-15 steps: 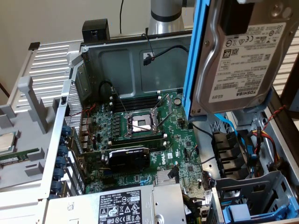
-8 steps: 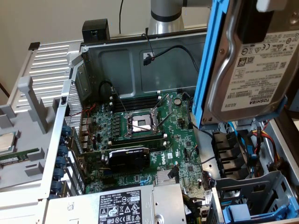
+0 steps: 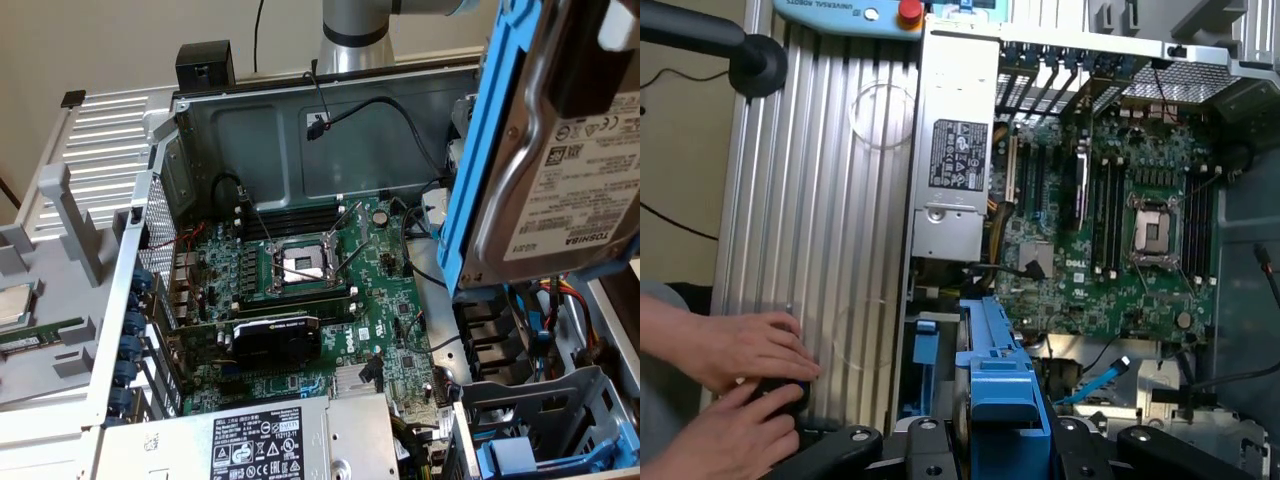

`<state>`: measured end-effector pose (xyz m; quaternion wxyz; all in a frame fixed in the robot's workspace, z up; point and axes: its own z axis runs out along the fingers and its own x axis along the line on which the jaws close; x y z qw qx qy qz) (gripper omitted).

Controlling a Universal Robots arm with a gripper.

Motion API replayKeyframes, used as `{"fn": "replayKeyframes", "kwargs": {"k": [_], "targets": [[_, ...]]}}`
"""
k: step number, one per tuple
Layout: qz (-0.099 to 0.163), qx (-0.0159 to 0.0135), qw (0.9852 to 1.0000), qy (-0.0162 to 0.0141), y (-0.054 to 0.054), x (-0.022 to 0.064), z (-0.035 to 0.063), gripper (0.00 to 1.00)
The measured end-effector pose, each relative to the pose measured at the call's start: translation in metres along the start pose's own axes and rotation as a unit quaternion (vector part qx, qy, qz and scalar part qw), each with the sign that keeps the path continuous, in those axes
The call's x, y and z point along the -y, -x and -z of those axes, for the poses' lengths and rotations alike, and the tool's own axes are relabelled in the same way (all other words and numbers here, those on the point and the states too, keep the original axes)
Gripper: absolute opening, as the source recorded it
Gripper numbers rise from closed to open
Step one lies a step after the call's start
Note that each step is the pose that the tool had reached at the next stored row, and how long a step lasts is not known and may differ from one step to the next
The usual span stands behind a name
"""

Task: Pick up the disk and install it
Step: 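Pick up the disk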

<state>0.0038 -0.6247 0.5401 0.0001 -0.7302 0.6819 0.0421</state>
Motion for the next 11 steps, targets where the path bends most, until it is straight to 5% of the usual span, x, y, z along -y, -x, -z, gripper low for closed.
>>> {"fn": "replayKeyframes", "kwargs": {"k": [11], "targets": [[-0.008,0.0004,1.0,-0.0004,-0.0082,0.0104,-0.0031,0.37]]}}
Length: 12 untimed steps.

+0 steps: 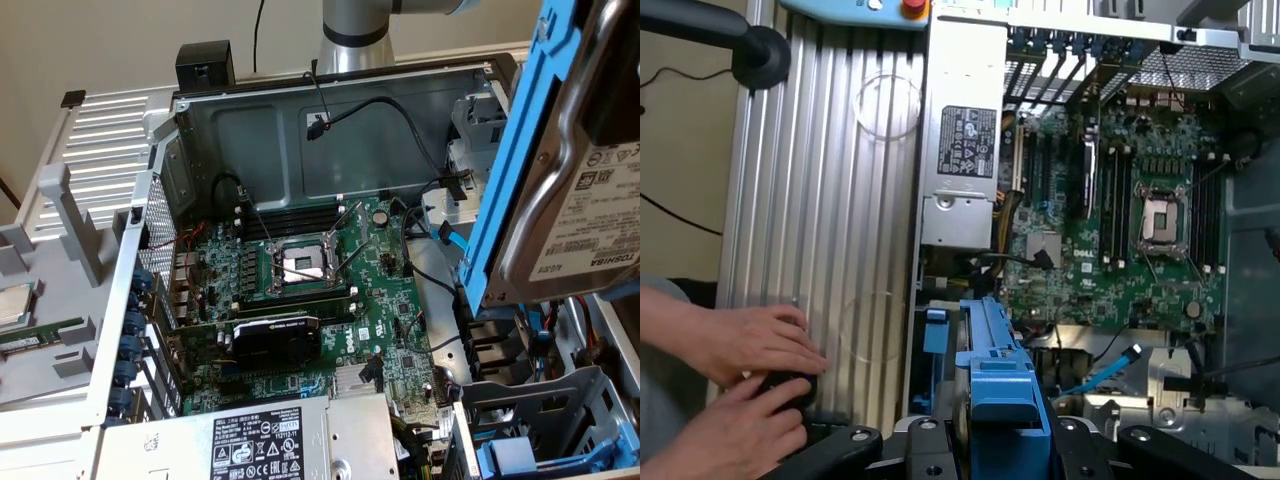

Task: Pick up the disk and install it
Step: 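Pick up the disk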

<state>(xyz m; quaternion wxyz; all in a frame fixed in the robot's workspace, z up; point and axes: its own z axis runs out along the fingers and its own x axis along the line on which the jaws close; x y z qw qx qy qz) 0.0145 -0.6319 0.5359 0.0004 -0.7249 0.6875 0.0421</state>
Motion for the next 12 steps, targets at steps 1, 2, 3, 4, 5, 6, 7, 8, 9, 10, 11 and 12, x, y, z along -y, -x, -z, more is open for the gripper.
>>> {"fn": "replayKeyframes", "kwargs": {"k": [1,2,3,4,5,6,7,8,9,10,11,12], "targets": [[-0.002,0.0001,1.0,-0.0001,0.0,0.0006,-0.0001,0.37],[-0.003,0.0001,1.0,-0.0002,0.0,0.0013,-0.0001,0.37],[-0.005,0.0003,1.0,-0.0003,0.0,0.0021,-0.0004,0.37],[-0.007,0.0004,1.0,-0.0004,0.0,0.003,-0.0007,0.37],[-0.008,0.0005,1.0,-0.0006,0.0,0.0039,-0.001,0.37],[-0.009,0.0006,1.0,-0.0007,0.0,0.0048,-0.0012,0.37],[-0.011,0.0007,0.9999,-0.0007,0.0,0.0059,-0.0016,0.37],[-0.012,0.0008,0.9999,-0.0008,-0.001,0.007,-0.002,0.37],[-0.013,0.001,0.9999,-0.0009,-0.001,0.0083,-0.0025,0.37],[-0.014,0.001,0.9999,-0.001,-0.001,0.0098,-0.0029,0.37],[-0.014,0.0011,0.9999,-0.001,-0.001,0.0117,-0.0032,0.37],[-0.015,0.0011,0.9999,-0.001,-0.001,0.0137,-0.0034,0.37]]}}
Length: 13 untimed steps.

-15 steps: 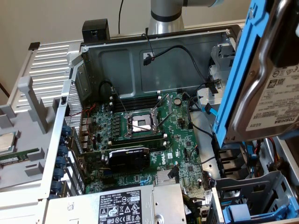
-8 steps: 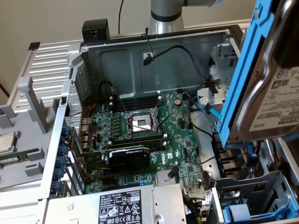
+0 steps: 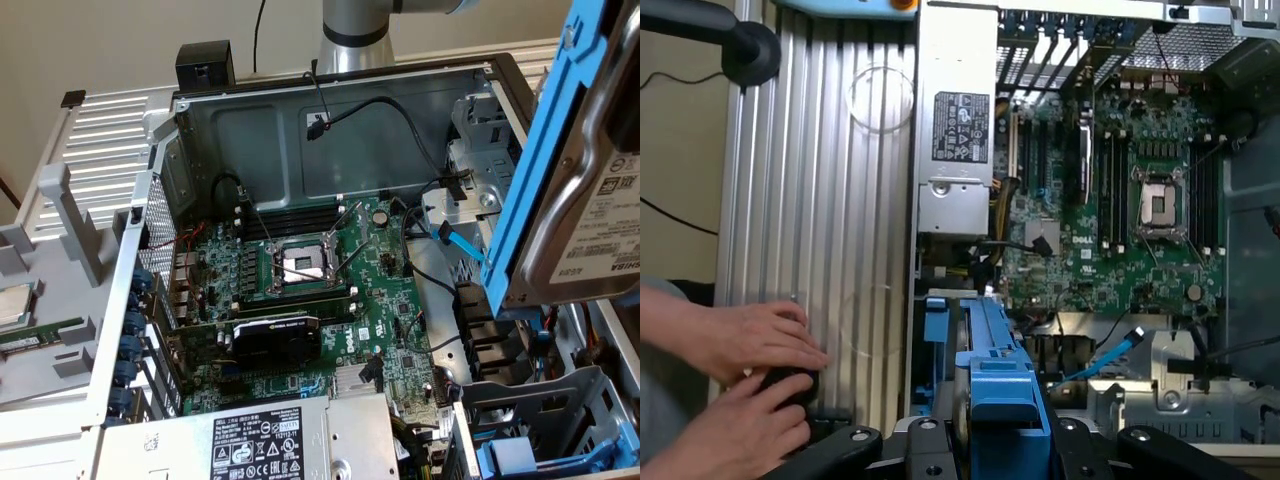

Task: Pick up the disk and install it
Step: 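Pick up the disk, then insert the disk into the insertion slot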

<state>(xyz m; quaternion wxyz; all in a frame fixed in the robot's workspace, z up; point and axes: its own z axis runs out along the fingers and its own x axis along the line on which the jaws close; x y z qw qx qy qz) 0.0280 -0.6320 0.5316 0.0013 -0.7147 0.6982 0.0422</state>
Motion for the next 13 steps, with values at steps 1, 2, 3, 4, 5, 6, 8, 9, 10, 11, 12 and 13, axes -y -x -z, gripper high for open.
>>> {"fn": "replayKeyframes", "kwargs": {"k": [1,2,3,4,5,6,8,9,10,11,12,13], "targets": [[0.0,0.0,1.0,0.0,-0.0001,0.002,-0.0001,0.37],[0.0,0.0,1.0,0.0,-0.0002,0.0033,-0.0001,0.37],[0.0,0.0002,1.0,0.0,-0.0002,0.0036,-0.0001,0.37],[0.0,0.0002,1.0,-0.0001,-0.0002,0.0036,-0.0001,0.37],[0.0,0.0003,1.0,-0.0001,-0.0002,0.0036,-0.0001,0.37],[0.0,0.0003,1.0,-0.0001,-0.0002,0.0036,-0.0001,0.37],[0.0,0.0003,1.0,-0.0001,-0.0002,0.0037,-0.0001,0.37],[0.0,0.0003,1.0,0.0,-0.0002,0.0037,-0.0001,0.37],[0.0,0.0002,1.0,0.0,-0.0002,0.0037,-0.0002,0.37],[0.0,0.0003,1.0,0.0,-0.0003,0.0037,-0.0005,0.37],[0.0,0.0004,1.0,-0.0001,-0.0003,0.0037,-0.0008,0.37],[0.0,0.0003,1.0,0.0,-0.0003,0.0037,-0.001,0.37]]}}
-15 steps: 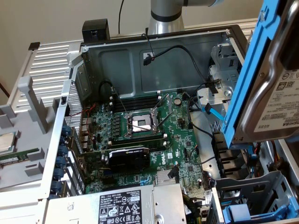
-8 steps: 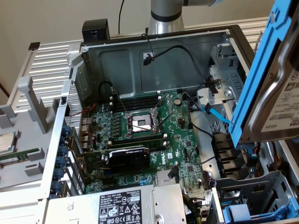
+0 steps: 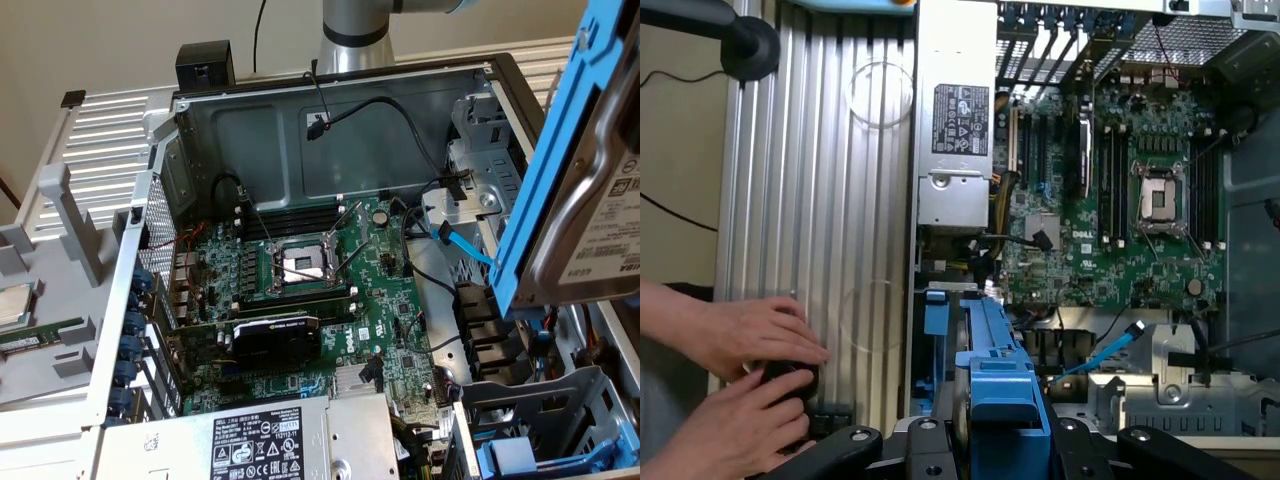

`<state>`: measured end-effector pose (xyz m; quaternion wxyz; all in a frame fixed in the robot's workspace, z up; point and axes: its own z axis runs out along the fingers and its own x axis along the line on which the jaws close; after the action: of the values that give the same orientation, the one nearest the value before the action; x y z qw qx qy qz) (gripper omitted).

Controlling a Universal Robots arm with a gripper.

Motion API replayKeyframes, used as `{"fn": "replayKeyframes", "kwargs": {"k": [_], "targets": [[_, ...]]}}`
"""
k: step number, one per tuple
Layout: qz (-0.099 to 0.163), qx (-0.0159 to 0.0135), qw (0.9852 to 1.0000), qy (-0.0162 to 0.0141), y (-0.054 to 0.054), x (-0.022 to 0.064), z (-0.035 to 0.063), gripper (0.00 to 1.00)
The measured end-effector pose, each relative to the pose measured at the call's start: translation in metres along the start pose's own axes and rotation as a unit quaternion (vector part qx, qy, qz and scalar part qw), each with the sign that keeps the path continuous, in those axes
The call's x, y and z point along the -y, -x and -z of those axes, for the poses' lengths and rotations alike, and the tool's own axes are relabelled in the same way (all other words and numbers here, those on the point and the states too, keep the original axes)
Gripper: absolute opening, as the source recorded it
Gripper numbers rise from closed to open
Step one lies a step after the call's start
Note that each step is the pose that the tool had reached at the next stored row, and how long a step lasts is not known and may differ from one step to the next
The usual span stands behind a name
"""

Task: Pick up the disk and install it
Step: 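Insert the disk into the insertion slot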

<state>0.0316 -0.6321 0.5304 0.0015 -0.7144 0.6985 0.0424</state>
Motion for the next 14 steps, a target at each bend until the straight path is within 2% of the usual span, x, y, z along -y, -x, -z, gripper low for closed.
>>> {"fn": "replayKeyframes", "kwargs": {"k": [14], "targets": [[0.0,0.0006,1.0,0.0,-0.0004,0.0004,-0.0075,0.37]]}}
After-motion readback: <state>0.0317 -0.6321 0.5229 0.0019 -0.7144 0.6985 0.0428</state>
